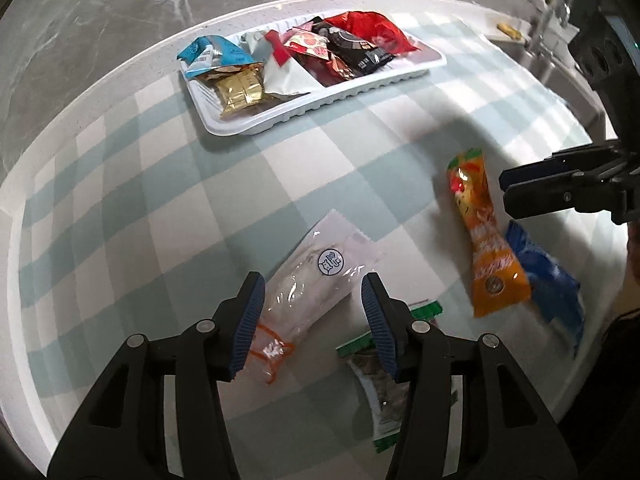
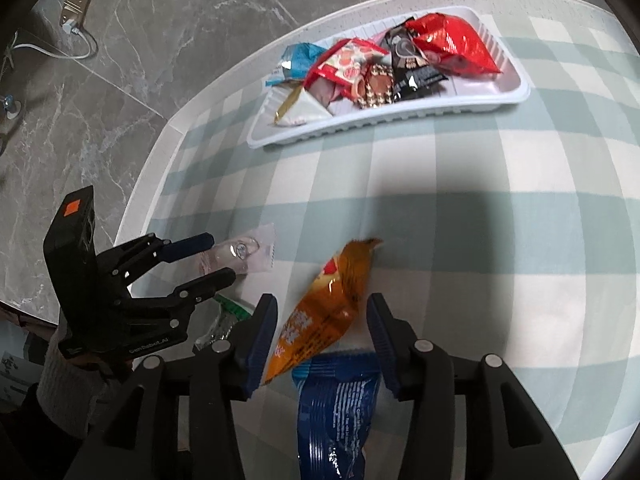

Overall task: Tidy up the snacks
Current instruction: 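Move both tools back over the remaining loose snacks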

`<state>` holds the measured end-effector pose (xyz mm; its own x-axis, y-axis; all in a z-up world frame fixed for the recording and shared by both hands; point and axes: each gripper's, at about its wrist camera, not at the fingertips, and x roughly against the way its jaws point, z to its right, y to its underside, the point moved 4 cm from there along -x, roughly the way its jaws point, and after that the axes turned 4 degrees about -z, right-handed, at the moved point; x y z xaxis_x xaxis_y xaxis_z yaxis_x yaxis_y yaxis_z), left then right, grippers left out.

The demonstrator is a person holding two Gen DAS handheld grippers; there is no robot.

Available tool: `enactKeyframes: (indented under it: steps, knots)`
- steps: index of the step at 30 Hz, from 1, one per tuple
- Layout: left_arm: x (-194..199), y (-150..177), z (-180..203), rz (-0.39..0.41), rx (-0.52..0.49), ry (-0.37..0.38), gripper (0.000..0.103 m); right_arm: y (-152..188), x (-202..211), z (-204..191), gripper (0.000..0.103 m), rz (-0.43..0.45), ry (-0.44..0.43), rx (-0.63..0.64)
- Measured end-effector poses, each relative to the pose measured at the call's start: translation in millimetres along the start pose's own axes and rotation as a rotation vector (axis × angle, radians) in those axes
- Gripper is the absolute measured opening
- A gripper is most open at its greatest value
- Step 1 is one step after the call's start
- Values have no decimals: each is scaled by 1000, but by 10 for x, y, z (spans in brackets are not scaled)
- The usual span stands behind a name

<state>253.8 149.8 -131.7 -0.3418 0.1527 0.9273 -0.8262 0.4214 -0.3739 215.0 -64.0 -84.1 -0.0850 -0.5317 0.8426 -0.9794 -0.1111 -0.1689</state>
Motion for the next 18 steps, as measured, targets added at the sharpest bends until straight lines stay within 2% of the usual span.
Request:
enactKeyframes:
  steps: [5,10,13,16,18]
  knots:
    - [-69,37,22,-25,-61,-39,50,53,-77,-47,50,-20,16,-1]
    - [-148,79,-12,-48,-61,-61,50,72,-172,-111,50,-39,41,5]
    - [-170,96,-112,-42,7,-31,50,85,-226,-121,50,-49,63,11]
    - [-178,112,-258,-40,117,-7,51,81,-281,-135,50,-59,85,26]
    - [-170,129,-393,-32,200,-18,51,63,-292,-156,50,-56,101,41]
